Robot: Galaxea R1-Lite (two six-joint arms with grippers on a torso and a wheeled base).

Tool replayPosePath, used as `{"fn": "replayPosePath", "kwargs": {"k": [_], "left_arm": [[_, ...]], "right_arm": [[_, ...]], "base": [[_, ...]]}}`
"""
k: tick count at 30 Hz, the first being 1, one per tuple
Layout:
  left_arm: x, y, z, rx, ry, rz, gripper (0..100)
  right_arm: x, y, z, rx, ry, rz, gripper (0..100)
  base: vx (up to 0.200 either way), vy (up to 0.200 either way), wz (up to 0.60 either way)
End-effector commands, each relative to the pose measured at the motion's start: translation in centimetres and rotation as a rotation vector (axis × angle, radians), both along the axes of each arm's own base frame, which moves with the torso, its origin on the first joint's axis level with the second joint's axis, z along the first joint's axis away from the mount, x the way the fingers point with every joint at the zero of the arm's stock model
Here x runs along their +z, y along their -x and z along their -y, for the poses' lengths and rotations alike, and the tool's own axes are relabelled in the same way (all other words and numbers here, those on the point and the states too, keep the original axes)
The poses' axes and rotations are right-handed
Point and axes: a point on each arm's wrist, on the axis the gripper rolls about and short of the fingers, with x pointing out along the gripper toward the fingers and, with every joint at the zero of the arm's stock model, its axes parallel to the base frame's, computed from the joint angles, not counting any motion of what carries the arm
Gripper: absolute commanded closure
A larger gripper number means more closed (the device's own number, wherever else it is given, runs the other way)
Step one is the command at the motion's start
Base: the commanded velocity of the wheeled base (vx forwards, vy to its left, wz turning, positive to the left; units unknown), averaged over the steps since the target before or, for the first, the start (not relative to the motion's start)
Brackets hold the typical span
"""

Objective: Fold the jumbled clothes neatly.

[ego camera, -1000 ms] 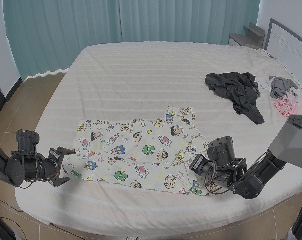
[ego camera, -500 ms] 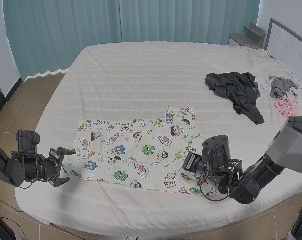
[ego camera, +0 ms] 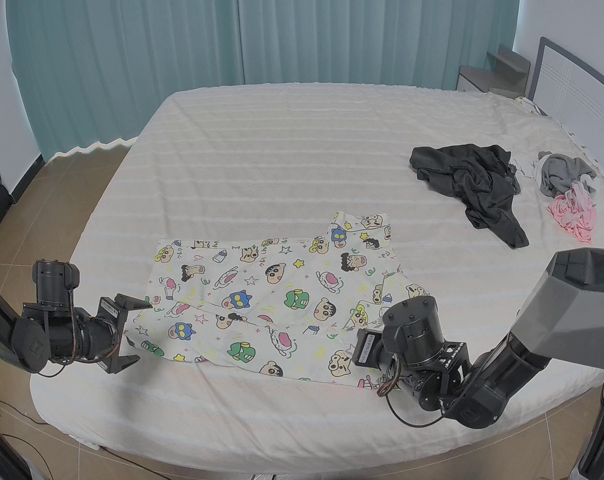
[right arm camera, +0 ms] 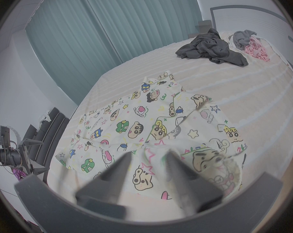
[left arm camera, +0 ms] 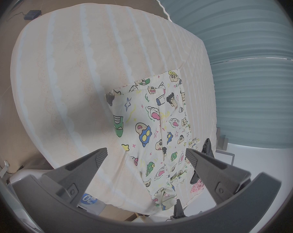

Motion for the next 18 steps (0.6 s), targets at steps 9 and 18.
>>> {"fn": "replayPosePath", "kwargs": {"k": [9,18], "left_arm": [[-0.2,-0.1,0.0,0.000,0.001,-0.008,0],[-0.2,-0.1,0.0,0.000,0.001,-0.008,0]], "right_arm": [[0.6,2.6,-0.4,0.037,-0.036,0.061,0],[1.1,1.8,3.2,-0.057,-0.062,0.063,0]], "base": [[0.000,0.000,0.00],[0.000,0.000,0.00]]}}
